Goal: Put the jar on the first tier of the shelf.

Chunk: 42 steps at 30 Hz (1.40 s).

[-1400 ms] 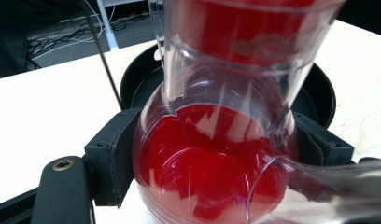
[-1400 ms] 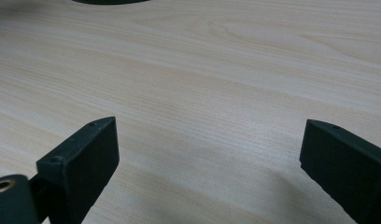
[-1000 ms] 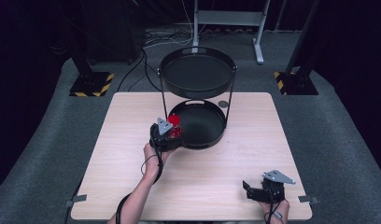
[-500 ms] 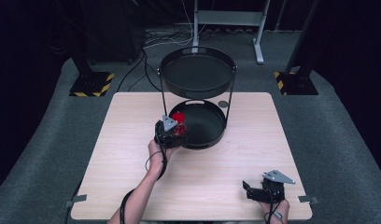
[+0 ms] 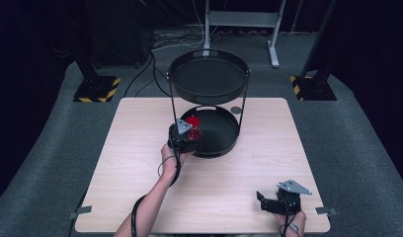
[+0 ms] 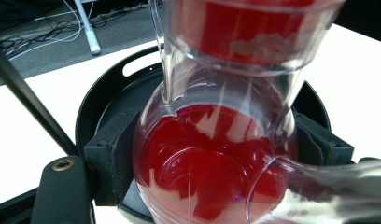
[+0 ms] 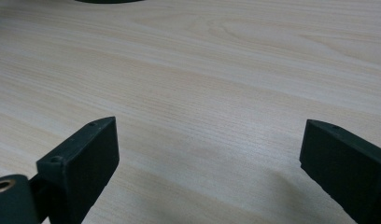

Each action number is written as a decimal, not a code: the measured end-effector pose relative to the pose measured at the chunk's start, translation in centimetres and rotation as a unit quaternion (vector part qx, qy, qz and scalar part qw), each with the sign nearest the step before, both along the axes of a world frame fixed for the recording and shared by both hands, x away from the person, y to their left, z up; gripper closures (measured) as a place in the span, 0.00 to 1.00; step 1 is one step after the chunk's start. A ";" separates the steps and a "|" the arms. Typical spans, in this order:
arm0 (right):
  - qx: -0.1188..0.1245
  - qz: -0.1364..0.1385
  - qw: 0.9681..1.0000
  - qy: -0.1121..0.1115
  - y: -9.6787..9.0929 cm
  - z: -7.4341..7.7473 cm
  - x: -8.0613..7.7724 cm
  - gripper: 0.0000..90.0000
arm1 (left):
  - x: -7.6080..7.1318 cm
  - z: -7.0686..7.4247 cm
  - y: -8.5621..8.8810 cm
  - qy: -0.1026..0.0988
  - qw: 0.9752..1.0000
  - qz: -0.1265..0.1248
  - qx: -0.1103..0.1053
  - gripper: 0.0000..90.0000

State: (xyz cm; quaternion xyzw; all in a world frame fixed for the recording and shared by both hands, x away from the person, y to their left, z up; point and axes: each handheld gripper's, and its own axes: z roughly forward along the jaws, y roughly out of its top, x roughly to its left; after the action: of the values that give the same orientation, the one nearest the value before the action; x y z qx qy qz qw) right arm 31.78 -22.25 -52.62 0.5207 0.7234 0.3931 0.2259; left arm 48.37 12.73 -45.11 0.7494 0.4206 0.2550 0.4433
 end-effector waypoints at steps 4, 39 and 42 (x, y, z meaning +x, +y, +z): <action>0.000 0.000 1.000 0.000 0.0 0.0 0.0 0.05 | 0.4 -0.2 -0.3 0.004 1.000 0.000 -0.002 0.29; -0.001 0.000 1.000 -0.001 0.0 0.0 0.0 0.05 | 4.1 -3.0 -2.8 0.041 0.999 0.002 0.006 0.29; -0.001 0.000 1.000 -0.001 0.0 0.0 0.0 0.05 | 4.2 -3.4 -2.9 0.045 0.999 0.002 0.008 0.29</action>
State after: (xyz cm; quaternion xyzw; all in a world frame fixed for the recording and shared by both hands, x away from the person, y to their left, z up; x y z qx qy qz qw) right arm 31.74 -22.21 -52.62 0.5200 0.7236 0.3928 0.2275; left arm 52.58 9.85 -48.52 0.7629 0.4394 0.2256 0.4171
